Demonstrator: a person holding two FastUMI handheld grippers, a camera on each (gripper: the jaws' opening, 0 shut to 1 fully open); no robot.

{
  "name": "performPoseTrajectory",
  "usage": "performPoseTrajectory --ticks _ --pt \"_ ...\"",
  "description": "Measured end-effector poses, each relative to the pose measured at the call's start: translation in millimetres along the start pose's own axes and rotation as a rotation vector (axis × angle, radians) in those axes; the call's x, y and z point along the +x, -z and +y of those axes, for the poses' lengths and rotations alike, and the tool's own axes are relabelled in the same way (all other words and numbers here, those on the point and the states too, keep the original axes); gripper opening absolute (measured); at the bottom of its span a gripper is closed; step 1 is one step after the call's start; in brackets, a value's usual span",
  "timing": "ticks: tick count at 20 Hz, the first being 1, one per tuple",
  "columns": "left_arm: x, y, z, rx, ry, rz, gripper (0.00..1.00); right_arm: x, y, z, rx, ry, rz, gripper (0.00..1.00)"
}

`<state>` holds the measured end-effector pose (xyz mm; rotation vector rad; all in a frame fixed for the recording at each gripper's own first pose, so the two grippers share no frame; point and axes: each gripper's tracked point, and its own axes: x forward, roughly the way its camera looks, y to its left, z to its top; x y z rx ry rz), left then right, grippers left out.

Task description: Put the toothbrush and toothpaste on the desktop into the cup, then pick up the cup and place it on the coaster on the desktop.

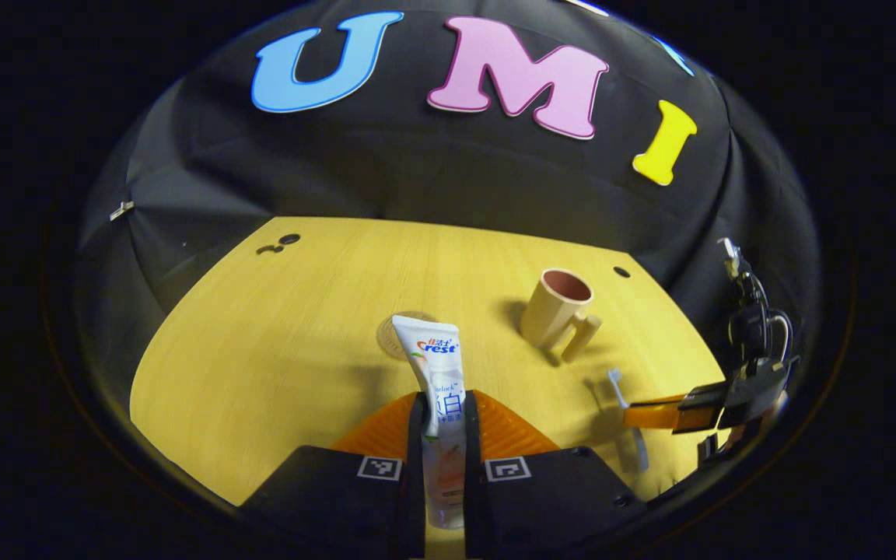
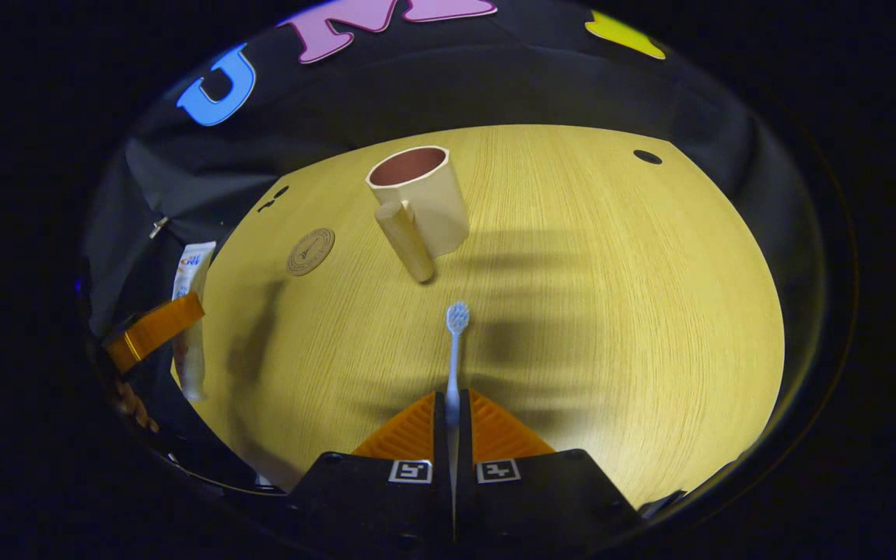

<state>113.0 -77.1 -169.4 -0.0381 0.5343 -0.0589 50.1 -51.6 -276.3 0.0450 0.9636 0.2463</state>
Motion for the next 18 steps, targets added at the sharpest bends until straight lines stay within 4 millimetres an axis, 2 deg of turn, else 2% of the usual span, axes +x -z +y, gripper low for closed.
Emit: performPoseTrajectory --ticks 3,7,11,15,18 --pt "18.7 -37.2 -30.4 0.0 0.05 -0.087 0.25 -10.7 -2.2 -21.7 -0.017 0.016 -0.006 0.06" --pt "42.8 -99.0 -75.3 0.039 0.133 -0.203 0.25 -23.1 -2.0 -47.6 0.011 0.027 -0.006 0.06" --pt "69.6 -150.8 -111.7 0.081 0.195 -0.274 0.24 -31.5 -2.2 -56.4 0.085 0.019 -0.002 0.06" --pt "94.6 -177.5 -143.0 0.124 0.258 -0.342 0.24 -35.0 -5.1 -58.1 0.125 0.014 -0.002 0.06" --pt "119.9 -183.1 -160.5 0.097 0.303 -0.389 0.24 -39.5 -2.8 -67.2 0.127 0.027 0.004 0.06"
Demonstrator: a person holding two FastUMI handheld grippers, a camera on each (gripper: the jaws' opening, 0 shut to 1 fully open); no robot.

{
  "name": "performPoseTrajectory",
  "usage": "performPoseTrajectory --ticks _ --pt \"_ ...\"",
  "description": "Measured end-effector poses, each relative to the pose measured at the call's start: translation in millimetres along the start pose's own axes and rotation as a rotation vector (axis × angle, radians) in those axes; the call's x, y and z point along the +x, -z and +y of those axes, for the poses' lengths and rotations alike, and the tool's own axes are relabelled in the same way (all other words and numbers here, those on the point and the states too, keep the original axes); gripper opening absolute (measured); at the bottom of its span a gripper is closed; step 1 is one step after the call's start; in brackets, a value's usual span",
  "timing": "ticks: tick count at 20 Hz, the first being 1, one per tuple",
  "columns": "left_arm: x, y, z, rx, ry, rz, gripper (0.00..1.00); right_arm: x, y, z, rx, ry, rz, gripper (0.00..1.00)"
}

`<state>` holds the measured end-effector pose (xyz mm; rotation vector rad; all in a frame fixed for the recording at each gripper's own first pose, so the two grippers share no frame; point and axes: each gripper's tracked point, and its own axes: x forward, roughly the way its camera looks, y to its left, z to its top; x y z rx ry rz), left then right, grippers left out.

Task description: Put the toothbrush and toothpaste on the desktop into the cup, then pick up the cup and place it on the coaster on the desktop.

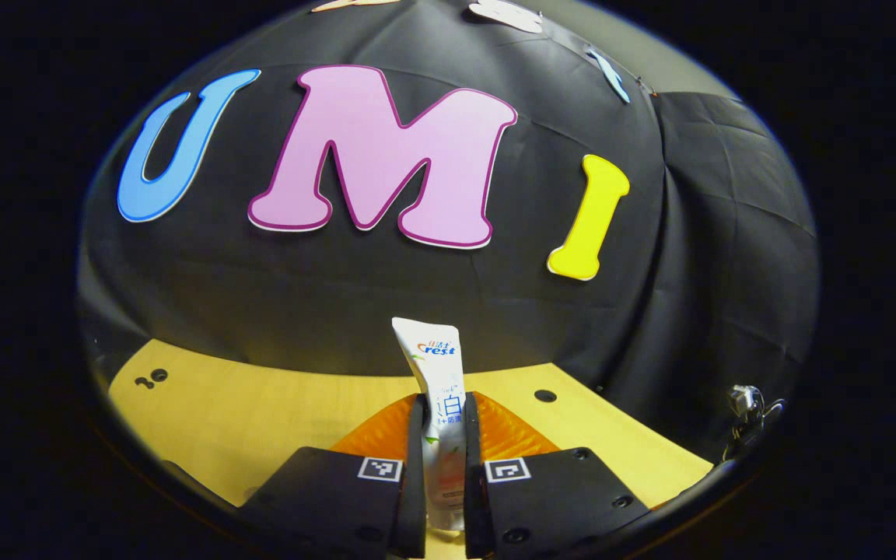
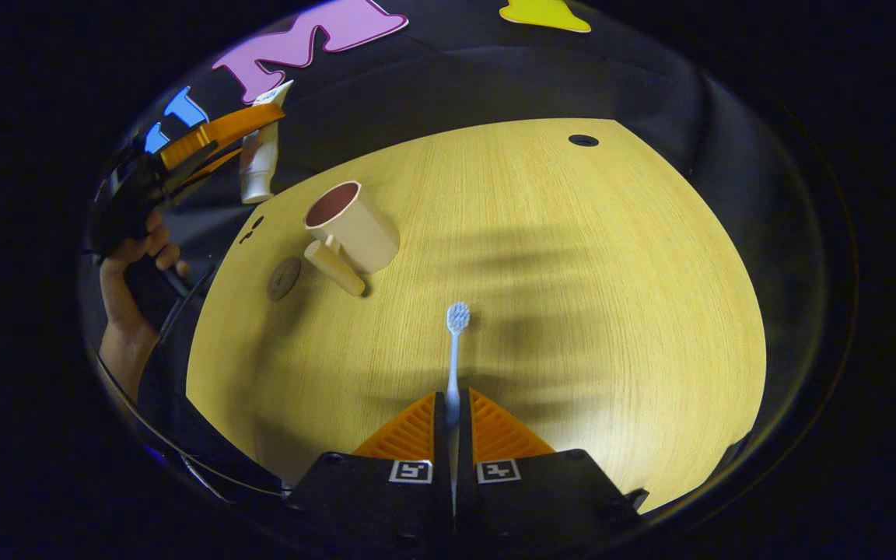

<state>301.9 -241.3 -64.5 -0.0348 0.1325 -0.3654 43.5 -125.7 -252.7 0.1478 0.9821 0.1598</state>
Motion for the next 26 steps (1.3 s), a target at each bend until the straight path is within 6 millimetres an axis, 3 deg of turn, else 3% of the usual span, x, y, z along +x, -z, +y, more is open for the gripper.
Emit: performPoseTrajectory --ticks 6,13,19,21,25,26 --pt "31.1 40.7 1.0 0.081 0.031 0.022 0.24 -0.3 19.1 -17.4 0.005 0.017 0.044 0.06" --pt "33.5 66.7 21.9 0.131 -0.037 0.047 0.27 8.2 21.9 -9.4 -0.003 -0.006 0.052 0.06" --pt "24.0 89.9 23.6 0.135 -0.056 0.079 0.27 12.4 17.2 -3.8 -0.013 -0.031 0.061 0.06" --pt "15.0 89.4 25.4 0.136 -0.07 0.076 0.38 8.9 13.4 -3.0 -0.006 -0.03 0.047 0.06" --pt "-21.0 74.5 32.9 0.135 -0.114 0.059 0.97 0.8 -25.7 -3.3 0.0 -0.035 -0.051 0.06" --pt "-35.4 71.4 34.0 0.125 -0.125 0.059 0.98 -1.0 -41.4 -3.2 0.003 -0.04 -0.087 0.06"
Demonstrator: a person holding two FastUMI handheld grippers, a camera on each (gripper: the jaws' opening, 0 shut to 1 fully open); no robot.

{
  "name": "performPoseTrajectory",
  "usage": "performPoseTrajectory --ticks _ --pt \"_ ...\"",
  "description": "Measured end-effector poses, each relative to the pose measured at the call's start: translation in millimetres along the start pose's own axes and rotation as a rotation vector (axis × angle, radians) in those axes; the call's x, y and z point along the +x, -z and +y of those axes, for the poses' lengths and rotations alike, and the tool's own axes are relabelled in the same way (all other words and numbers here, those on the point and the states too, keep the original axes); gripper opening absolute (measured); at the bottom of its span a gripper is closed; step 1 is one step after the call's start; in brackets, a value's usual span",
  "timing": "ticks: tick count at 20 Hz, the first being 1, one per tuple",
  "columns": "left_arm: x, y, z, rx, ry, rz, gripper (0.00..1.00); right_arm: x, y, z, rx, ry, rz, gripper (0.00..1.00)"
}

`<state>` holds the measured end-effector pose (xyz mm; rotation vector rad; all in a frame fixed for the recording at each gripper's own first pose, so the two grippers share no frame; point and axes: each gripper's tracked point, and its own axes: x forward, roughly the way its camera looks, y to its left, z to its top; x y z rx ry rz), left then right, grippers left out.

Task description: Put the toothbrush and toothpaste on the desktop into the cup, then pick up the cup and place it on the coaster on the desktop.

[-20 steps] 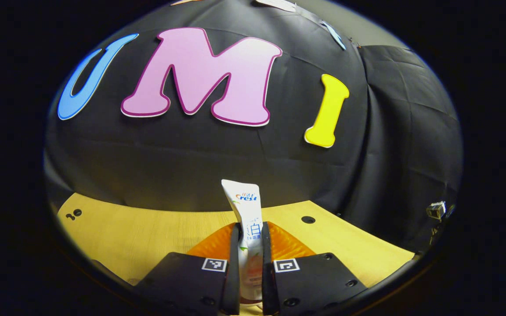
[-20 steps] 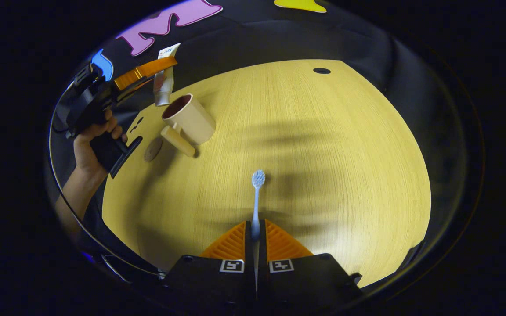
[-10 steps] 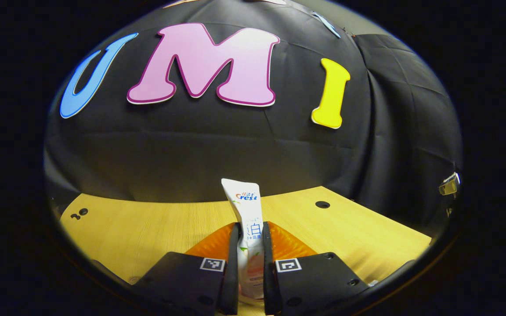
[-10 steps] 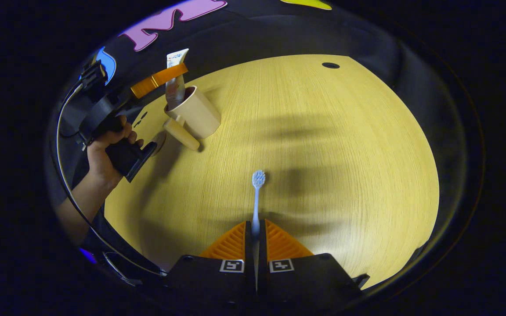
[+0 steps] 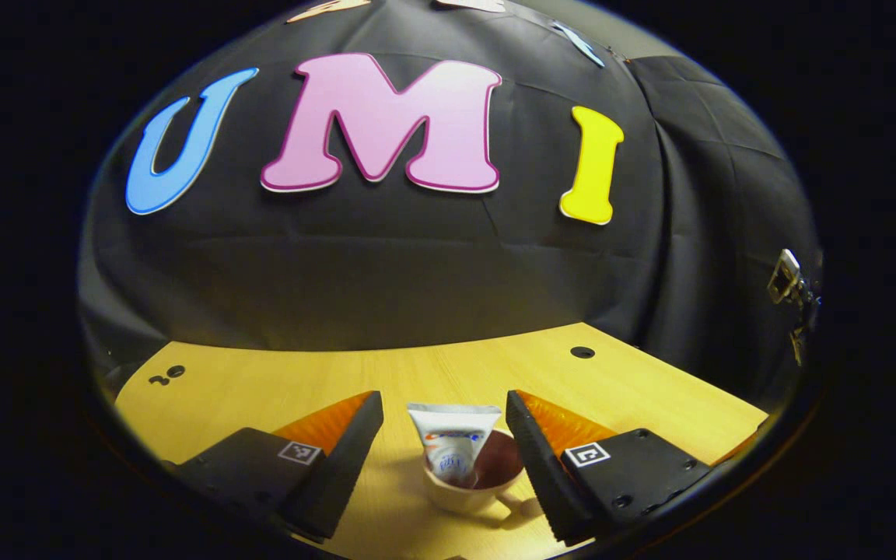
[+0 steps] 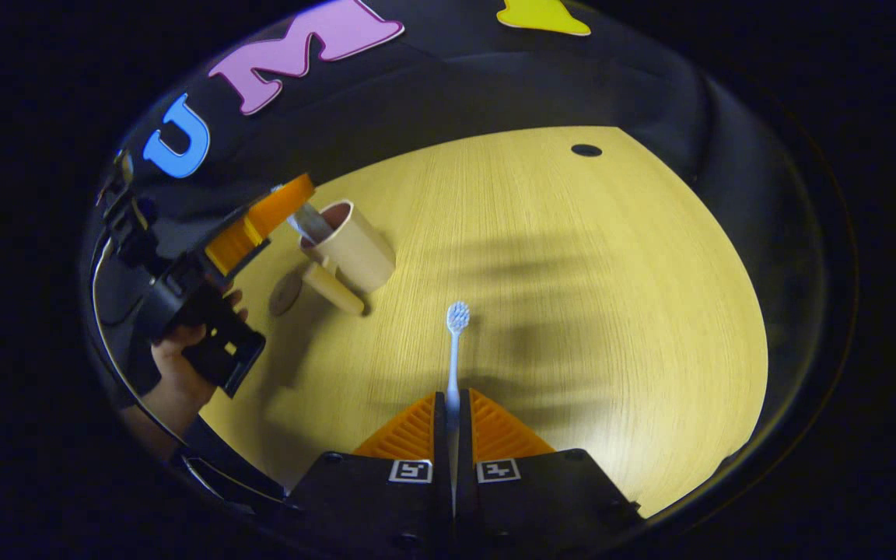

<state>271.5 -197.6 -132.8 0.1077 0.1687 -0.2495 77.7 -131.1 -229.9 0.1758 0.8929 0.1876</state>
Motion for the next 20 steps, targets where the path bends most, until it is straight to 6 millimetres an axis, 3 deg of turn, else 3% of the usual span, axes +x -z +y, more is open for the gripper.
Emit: performPoseTrajectory --ticks 3,5,8,10,14,20 --pt "-47.5 3.5 12.3 -0.021 -0.056 0.018 0.98 -6.0 -46.8 12.6 -0.007 -0.036 -0.111 0.06" --pt "-83.1 16.5 12.8 -0.062 -0.075 0.053 0.98 -5.4 -76.5 28.2 -0.015 -0.07 -0.17 0.06" --pt "-134.0 47.0 15.3 -0.109 -0.146 0.166 0.98 -1.5 -105.2 50.1 -0.044 -0.111 -0.211 0.06" --pt "-160.4 51.7 14.6 -0.15 -0.177 0.18 0.98 0.2 -119.0 68.4 -0.062 -0.148 -0.232 0.06" --pt "-185.8 72.6 20.8 -0.166 -0.198 0.247 0.98 8.2 -155.3 91.8 -0.098 -0.185 -0.303 0.06" --pt "-192.3 75.2 47.8 -0.167 -0.242 0.264 0.98 17.0 -215.4 123.7 -0.103 -0.254 -0.481 0.06"
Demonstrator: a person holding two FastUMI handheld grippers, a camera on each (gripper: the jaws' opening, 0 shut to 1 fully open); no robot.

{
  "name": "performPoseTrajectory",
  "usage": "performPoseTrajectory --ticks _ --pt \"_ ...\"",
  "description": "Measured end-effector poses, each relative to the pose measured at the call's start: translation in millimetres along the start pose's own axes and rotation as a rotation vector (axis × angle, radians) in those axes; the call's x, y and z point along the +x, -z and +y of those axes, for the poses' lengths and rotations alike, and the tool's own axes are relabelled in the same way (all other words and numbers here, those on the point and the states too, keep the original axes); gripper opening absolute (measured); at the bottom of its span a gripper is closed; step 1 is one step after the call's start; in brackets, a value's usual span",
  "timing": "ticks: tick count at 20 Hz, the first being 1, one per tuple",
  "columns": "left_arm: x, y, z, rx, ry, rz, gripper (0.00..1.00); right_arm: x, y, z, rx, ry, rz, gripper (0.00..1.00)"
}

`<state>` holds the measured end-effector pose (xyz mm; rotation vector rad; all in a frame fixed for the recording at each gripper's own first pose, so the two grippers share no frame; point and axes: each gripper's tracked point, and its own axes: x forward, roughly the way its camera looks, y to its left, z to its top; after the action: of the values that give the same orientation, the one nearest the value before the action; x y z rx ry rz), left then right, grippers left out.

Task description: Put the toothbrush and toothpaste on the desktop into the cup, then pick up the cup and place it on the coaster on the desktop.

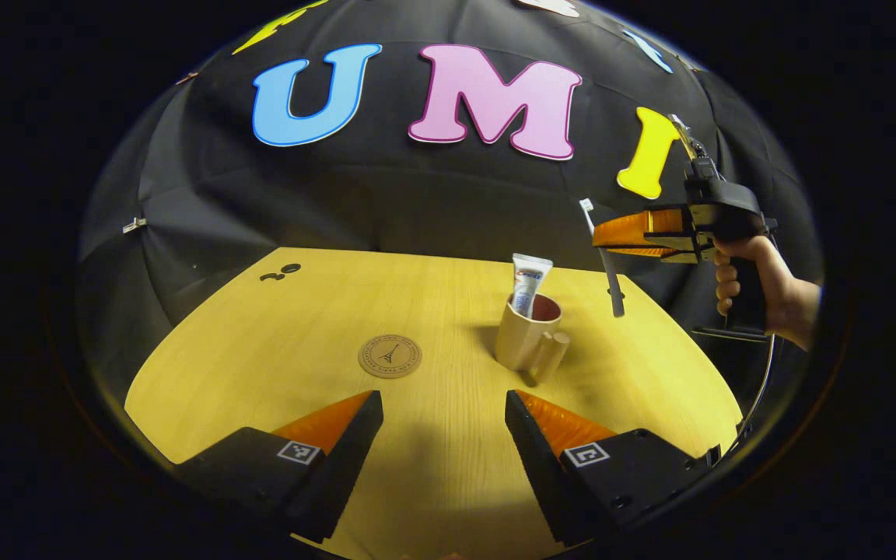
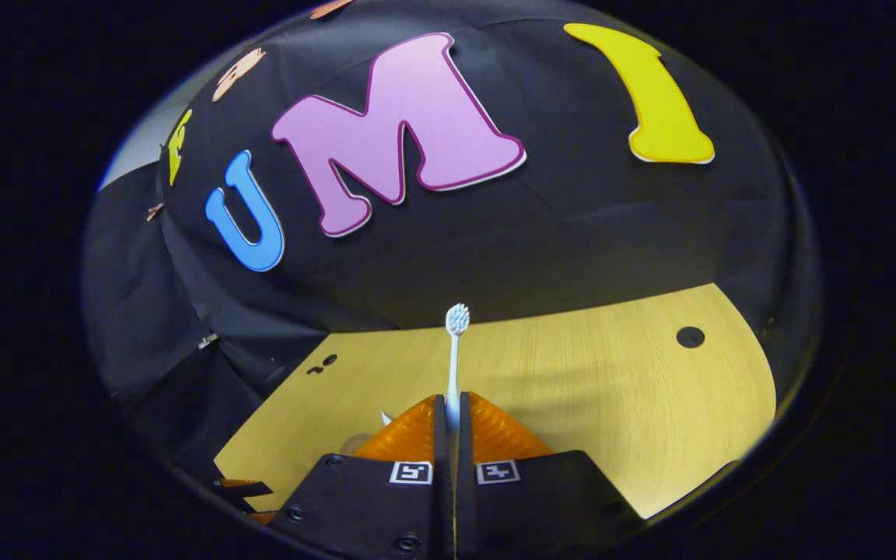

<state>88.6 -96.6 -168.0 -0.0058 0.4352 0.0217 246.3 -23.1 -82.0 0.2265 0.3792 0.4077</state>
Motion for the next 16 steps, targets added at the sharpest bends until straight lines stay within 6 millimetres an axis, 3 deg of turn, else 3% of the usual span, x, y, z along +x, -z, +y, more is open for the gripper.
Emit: performPoseTrajectory --ticks 4,8,11,16 --pt "2.7 2.7 10.9 -0.047 -0.016 0.01 0.98 30.6 -6.8 6.4 0.014 -0.017 -0.082 0.06" --pt "7.3 8.8 13.6 -0.068 -0.015 0.019 0.98 55.5 1.3 5.4 0.035 -0.035 -0.095 0.06" --pt "6.8 21.8 16.2 -0.041 -0.02 0.032 0.98 73.0 14.0 -2.3 0.035 -0.024 -0.106 0.06" --pt "5.3 45.1 8.4 -0.094 0.019 0.093 0.98 83.1 39.9 -5.3 0.054 -0.05 -0.118 0.06"
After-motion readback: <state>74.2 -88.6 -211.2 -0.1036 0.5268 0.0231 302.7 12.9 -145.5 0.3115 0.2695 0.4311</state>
